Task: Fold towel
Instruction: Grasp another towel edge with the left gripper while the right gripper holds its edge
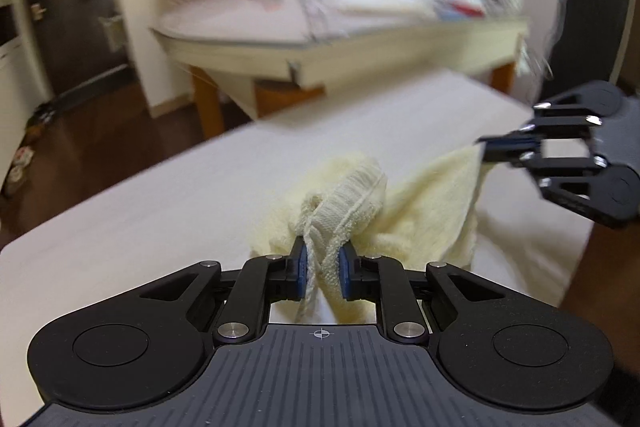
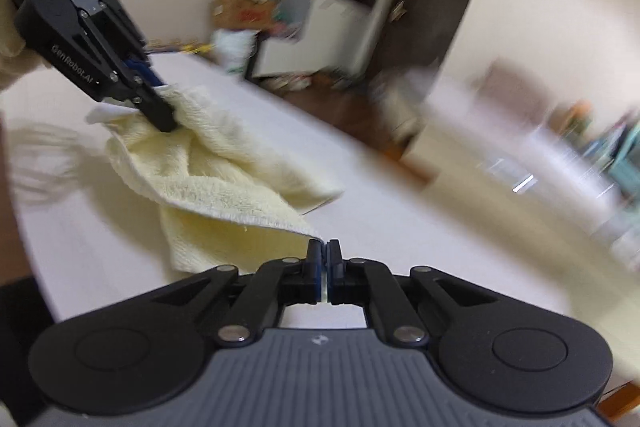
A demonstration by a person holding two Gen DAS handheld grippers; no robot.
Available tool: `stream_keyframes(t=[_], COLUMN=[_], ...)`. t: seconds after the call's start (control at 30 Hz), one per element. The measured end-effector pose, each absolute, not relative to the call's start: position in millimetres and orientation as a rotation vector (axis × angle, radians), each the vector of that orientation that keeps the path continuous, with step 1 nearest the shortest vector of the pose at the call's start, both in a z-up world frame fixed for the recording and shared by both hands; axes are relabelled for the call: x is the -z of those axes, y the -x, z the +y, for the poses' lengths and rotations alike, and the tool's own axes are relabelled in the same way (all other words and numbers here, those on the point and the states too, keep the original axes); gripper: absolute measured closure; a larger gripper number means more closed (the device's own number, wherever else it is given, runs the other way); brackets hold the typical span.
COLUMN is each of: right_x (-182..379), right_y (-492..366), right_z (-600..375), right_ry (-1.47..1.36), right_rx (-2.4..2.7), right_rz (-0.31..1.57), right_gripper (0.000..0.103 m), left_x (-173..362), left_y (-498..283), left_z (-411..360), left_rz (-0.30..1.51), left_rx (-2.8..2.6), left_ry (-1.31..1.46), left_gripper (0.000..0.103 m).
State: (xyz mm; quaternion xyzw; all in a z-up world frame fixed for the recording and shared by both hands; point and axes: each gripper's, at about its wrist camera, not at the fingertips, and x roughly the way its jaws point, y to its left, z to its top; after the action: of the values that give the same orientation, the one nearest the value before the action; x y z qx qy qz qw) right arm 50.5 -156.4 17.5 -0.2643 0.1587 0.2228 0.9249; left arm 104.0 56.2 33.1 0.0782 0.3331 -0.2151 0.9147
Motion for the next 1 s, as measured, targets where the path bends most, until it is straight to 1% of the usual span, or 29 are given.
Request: stream_keyframes(t=[0.07, 0.13, 0.37, 0.5, 0.53, 0.67, 0.77, 0.93, 1.0], right_x=[-28, -30, -8, 9, 12, 11, 9, 8, 7], right_y=[-42, -29, 19, 34, 38, 42, 44, 40, 42], right_z=[-161, -161, -147, -131, -130, -130, -129, -133, -134], right_ry=[0.539, 0.553, 0.448, 0.469, 0.471, 0.459, 0.445, 0.42, 0.408], right_rx=[-0.443, -0.49, -0.808, -0.877, -0.876, -0.876, -0.885, -0.863, -0.858], right_rz=[0.28, 0.284, 0.432, 0.473, 0.471, 0.483, 0.494, 0.502, 0.508], right_gripper=[0.1, 0.1, 0.101, 0.1, 0.1, 0.1, 0.1, 0.1, 0.1], left_x=[-35, -32, -13, -14, -18, -42, -46, -21, -5], left_y=[-103, -98, -73, -59, -58, -61, -81, -122, -133], left_z=[53, 54, 80, 88, 88, 74, 44, -10, -27], left_rz=[0.691, 0.719, 0.824, 0.84, 0.838, 0.776, 0.745, 0.764, 0.776], left_rx=[0.429, 0.423, 0.36, 0.371, 0.385, 0.443, 0.511, 0.58, 0.588], left_ry=[-0.153, -0.167, -0.215, -0.259, -0.269, -0.31, -0.373, -0.518, -0.577], left_gripper=[0.086, 0.085, 0.077, 0.067, 0.062, 0.062, 0.063, 0.063, 0.066])
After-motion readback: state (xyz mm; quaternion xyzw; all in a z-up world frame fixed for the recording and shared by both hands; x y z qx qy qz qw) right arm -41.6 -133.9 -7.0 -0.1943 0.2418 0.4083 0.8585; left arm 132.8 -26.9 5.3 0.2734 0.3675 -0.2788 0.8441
